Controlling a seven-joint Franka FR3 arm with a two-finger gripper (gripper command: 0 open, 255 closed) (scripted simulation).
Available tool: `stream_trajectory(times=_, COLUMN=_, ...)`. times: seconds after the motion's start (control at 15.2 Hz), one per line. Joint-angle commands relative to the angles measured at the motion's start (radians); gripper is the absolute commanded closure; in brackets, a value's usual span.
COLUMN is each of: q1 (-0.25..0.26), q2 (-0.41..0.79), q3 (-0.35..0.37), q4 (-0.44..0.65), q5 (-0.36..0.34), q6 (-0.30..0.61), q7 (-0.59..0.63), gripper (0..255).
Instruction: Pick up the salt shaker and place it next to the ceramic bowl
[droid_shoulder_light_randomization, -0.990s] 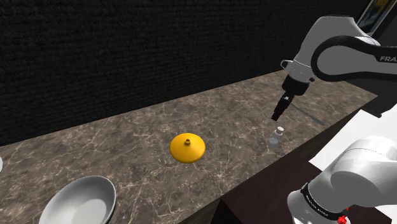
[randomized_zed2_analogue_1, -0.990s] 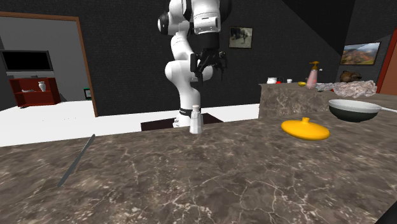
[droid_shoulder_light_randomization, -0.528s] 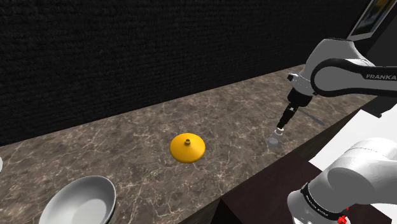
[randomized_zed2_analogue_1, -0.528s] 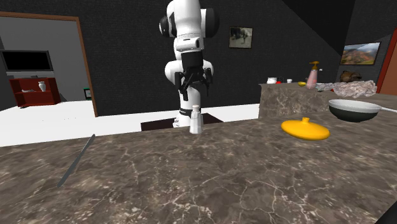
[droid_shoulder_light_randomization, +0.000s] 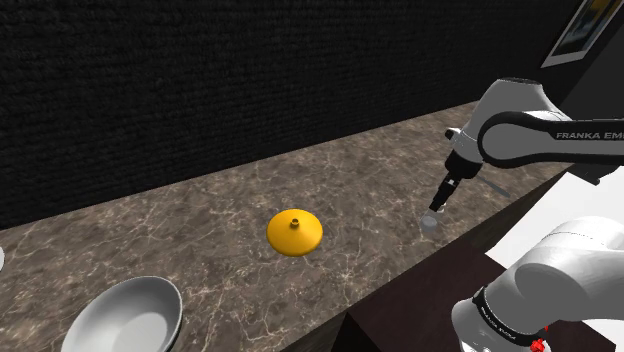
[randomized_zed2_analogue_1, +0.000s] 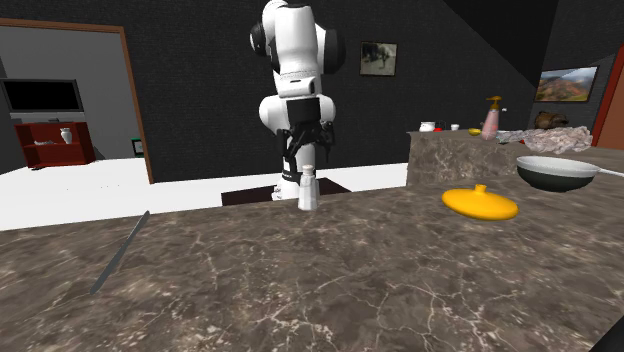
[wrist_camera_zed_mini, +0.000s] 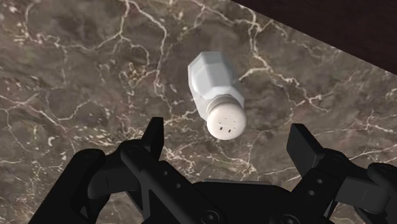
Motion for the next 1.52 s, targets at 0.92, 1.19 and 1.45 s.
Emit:
stream_trajectory(times=0.92, q1=0.001, q2=0.003, q3=0.0, q4=-0.003, q5=0.0, q6=0.006, q7=0.001, gripper=255)
stream_trajectory(times=1.19, q1=0.003, q2=-0.022, q3=0.008, q4=0.028, q5=0.006, q6=-0.049, q7=0.005, gripper=255)
stream_trajectory(times=1.45, q1=0.006, q2=-0.045, q3=0.018, q4=0.072, q5=0.014, q6=-0.116, q7=0.01, gripper=255)
